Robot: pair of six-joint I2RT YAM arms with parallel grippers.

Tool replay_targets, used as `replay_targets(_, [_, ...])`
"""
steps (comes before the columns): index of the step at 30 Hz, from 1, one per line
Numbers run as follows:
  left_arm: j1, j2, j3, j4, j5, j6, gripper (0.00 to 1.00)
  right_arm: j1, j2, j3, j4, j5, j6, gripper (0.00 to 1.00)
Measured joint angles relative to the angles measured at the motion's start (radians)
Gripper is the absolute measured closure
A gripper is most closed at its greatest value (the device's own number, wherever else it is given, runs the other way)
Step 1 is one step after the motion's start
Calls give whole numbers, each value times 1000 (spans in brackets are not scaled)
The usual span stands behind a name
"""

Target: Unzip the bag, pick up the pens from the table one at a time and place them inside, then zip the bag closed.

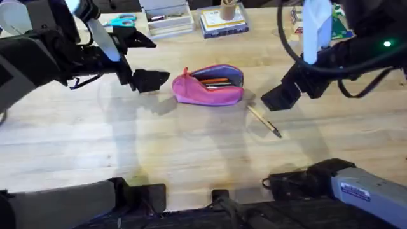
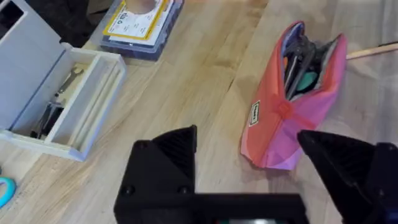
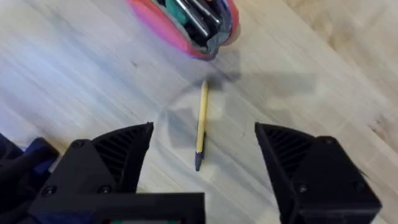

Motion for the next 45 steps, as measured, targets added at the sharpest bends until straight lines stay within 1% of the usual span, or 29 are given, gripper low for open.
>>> replay_targets(4, [0, 0, 0, 0, 0, 0, 8, 0, -56, -9, 12, 2, 0, 4])
replay_targets(6, [0, 0, 0, 0, 0, 0, 8, 0, -96, -41, 32, 2, 0, 4])
replay_targets(13, [0, 0, 0, 0, 0, 0, 8, 0, -258, -263, 95, 5, 0, 4])
replay_targets(16, [0, 0, 0, 0, 0, 0, 8, 0, -314, -343, 157, 6, 17, 4])
replay_targets(19, [0, 0, 0, 0, 0, 0, 7, 0, -334, -413, 251, 6, 66, 4])
replay_targets(23, [0, 0, 0, 0, 0, 0, 7, 0, -310, -461, 327, 6, 117, 3])
replay_targets(28, [0, 0, 0, 0, 0, 0, 8, 0, -238, -463, 380, 6, 143, 4])
replay_targets(39, [0, 0, 0, 0, 0, 0, 7, 0, -72, -463, 393, 6, 154, 3])
replay_targets(45, [0, 0, 0, 0, 0, 0, 8, 0, -55, -463, 394, 6, 165, 4])
